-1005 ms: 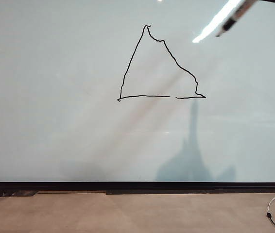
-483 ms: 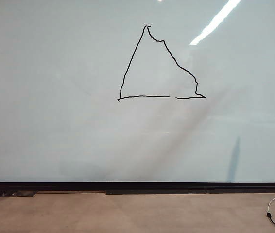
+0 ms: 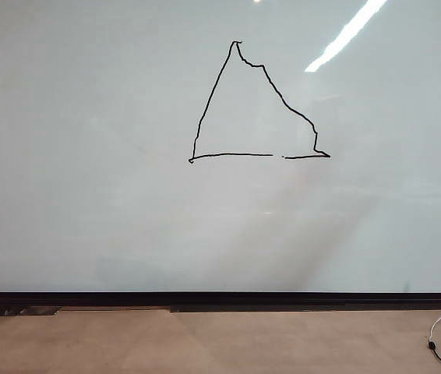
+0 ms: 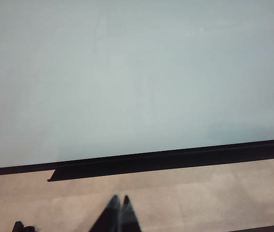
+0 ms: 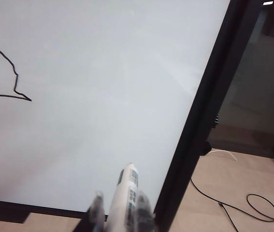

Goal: Pick up the pen on the shelf to the right of the whiteboard and draw a triangle.

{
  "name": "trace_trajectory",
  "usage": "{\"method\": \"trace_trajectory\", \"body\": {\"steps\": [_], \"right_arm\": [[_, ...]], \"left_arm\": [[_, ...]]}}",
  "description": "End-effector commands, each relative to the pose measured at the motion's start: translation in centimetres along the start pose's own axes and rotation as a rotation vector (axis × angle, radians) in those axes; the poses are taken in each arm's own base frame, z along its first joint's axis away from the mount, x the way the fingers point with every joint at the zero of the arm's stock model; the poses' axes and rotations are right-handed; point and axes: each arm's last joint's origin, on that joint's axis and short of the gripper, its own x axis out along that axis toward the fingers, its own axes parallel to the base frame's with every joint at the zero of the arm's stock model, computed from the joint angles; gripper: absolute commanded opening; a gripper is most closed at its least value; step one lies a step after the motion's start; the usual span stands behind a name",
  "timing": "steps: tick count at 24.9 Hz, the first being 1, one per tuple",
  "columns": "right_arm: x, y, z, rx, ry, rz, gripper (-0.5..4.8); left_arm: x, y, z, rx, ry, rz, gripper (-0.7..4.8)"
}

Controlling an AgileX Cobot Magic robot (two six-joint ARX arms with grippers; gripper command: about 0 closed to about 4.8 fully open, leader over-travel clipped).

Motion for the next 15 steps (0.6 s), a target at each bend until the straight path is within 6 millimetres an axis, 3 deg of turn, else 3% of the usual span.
{"method": "trace_trajectory", "body": {"steps": [1,15], "right_arm": [[0.2,-0.5,0.0,-0.001,-0.019,0.004,-0.07],[0.6,-3.3,-1.0,0.049,-0.052,-0.039,-0.07]], "left_arm": [[0.0,0.0,0.2,0.001,-0.009,0.000,-0.05],[0.0,0.0,0.2,0.001,-0.009,0.001,-0.05]]}}
